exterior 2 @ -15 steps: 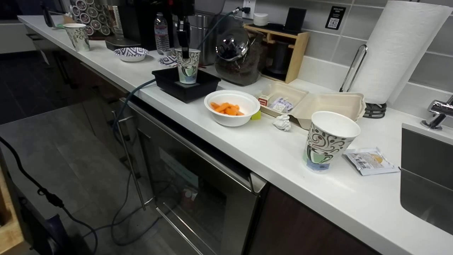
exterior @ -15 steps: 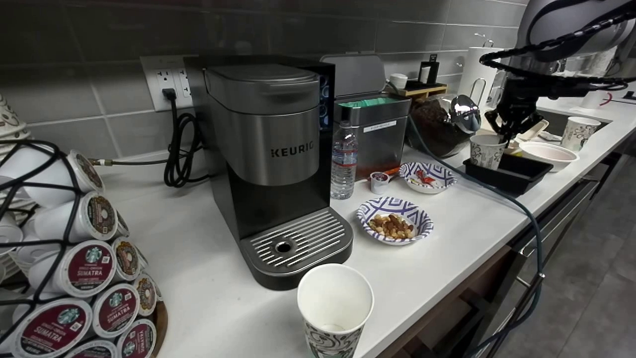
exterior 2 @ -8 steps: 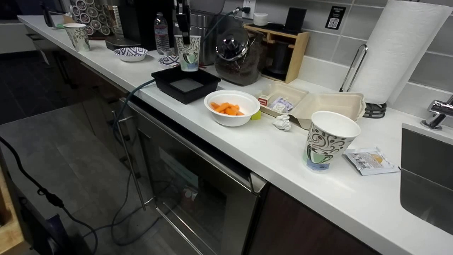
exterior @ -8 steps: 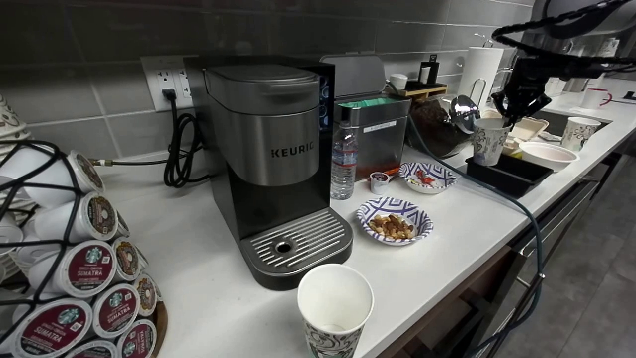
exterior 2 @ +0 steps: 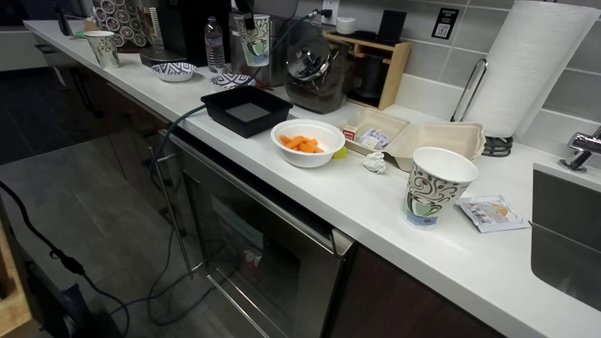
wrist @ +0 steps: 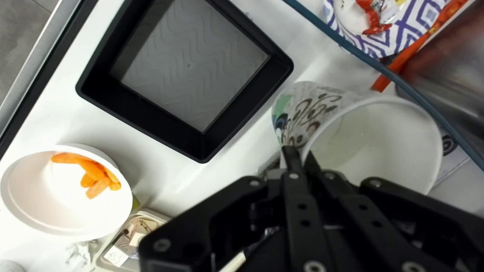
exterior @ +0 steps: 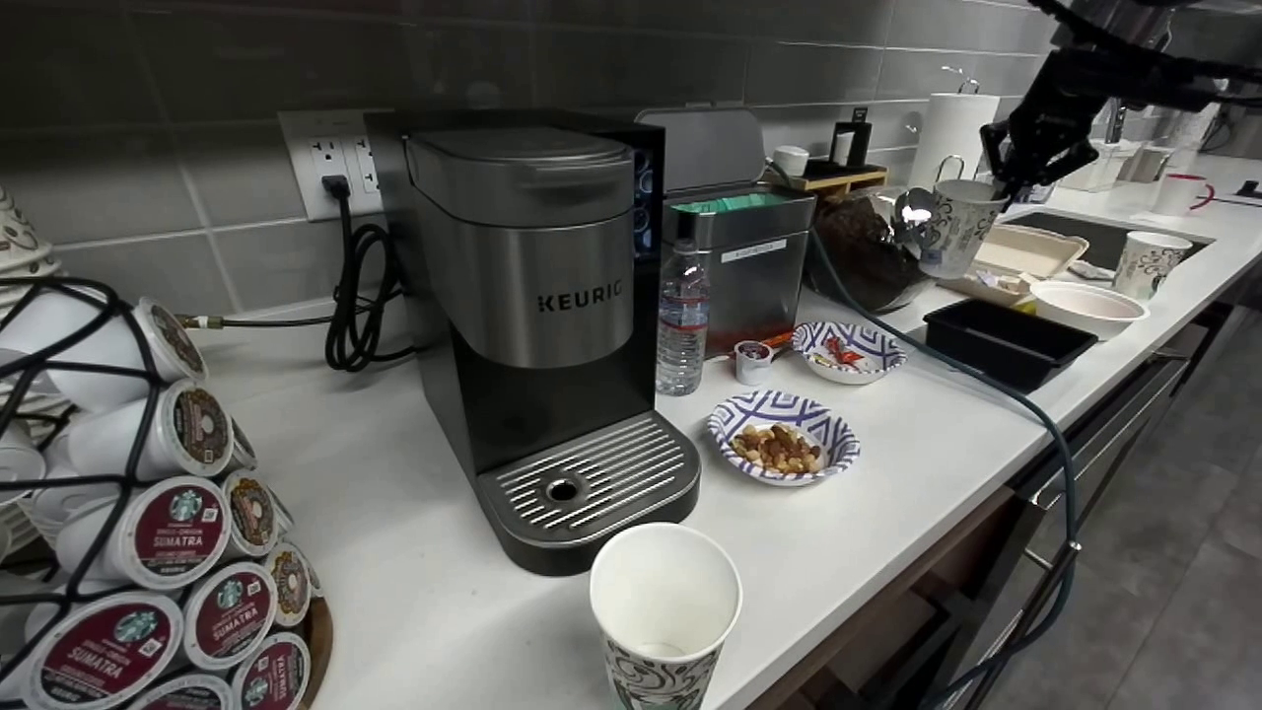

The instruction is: Pick up the cup from the black bowl and put it on the counter

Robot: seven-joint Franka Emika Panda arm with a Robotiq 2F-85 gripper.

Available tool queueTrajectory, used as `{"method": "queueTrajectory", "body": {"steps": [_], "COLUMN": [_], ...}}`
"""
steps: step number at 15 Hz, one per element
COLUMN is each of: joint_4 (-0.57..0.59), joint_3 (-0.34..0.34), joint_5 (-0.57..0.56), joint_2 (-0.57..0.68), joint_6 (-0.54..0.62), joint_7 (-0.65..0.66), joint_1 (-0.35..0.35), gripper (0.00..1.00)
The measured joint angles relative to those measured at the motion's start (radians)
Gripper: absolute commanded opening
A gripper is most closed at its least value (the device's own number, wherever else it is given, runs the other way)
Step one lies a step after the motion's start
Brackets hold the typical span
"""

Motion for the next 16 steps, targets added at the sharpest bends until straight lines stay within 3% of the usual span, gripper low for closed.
{"method": "queueTrajectory", "body": {"steps": [6, 16], "joint_4": [0.003, 0.109], "joint_3": [0.009, 0.005], "joint_5": [0.008, 0.018], "joint_2": [0.033, 0.178], "joint_6": [0.014, 0.069], "joint_7": [0.004, 0.236], "joint_1": [0.014, 0.031], "gripper": [0.01, 0.01]}}
